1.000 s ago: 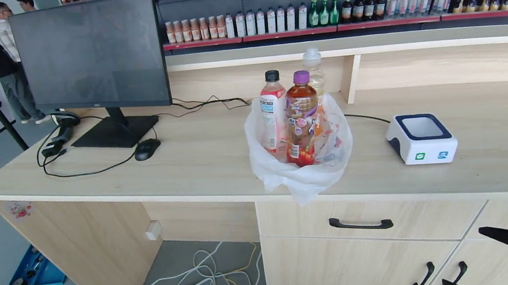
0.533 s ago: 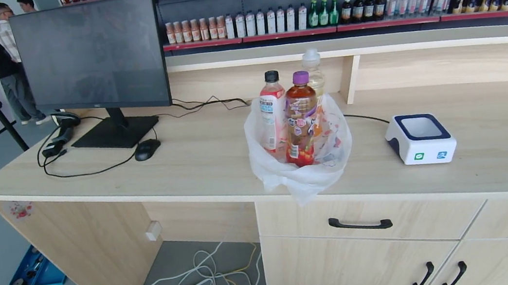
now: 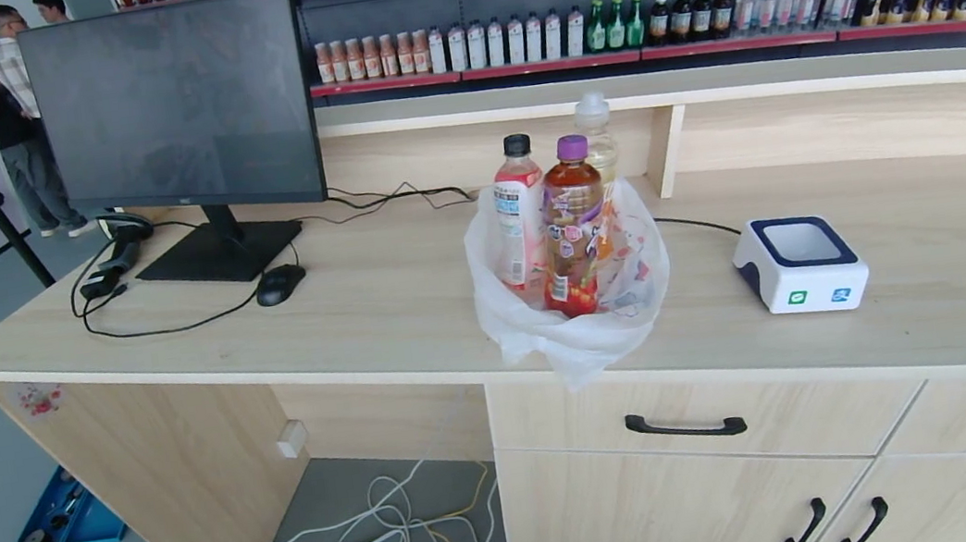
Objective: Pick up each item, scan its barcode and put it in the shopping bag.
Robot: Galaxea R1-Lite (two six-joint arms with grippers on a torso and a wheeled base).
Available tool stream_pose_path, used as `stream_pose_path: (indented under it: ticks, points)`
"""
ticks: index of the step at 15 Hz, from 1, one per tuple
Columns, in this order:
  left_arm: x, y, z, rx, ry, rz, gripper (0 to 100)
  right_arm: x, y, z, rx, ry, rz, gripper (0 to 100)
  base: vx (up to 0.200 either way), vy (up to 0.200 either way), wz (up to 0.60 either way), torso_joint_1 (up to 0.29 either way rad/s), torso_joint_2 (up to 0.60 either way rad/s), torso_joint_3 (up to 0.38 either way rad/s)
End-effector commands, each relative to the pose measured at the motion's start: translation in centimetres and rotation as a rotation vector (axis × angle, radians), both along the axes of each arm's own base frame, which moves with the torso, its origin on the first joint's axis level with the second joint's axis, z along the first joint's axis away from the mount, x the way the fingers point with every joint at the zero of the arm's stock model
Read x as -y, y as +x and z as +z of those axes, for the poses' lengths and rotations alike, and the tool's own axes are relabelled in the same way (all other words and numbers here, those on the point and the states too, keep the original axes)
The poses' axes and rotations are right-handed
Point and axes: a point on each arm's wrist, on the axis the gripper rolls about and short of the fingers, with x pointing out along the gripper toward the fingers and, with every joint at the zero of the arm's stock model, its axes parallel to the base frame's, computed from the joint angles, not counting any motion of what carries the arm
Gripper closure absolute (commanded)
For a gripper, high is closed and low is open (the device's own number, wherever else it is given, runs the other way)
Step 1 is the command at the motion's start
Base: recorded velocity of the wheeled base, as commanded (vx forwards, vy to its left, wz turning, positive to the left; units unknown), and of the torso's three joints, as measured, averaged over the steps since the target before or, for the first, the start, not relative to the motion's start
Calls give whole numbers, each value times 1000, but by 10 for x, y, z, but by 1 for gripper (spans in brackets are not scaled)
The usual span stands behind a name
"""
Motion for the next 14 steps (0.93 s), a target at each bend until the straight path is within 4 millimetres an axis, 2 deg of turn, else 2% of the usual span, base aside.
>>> stream_pose_path:
  ticks: [1,2,4,8,11,14]
  points:
    - [0,0,0,-1,-1,0,0,1,-4,0,46,7,-284,0,0,0,0,0,0,0]
    - [0,0,0,1,-1,0,0,1,-14,-1,157,26,-306,0,0,0,0,0,0,0]
    - [0,0,0,1,-1,0,0,1,-20,-2,243,51,-311,0,0,0,0,0,0,0]
    - [0,0,0,1,-1,0,0,1,-20,-2,233,95,-380,0,0,0,0,0,0,0]
    - [0,0,0,1,-1,0,0,1,-26,-4,314,130,-409,0,0,0,0,0,0,0]
    - [0,0,0,1,-1,0,0,1,-26,-4,315,143,-407,0,0,0,0,0,0,0]
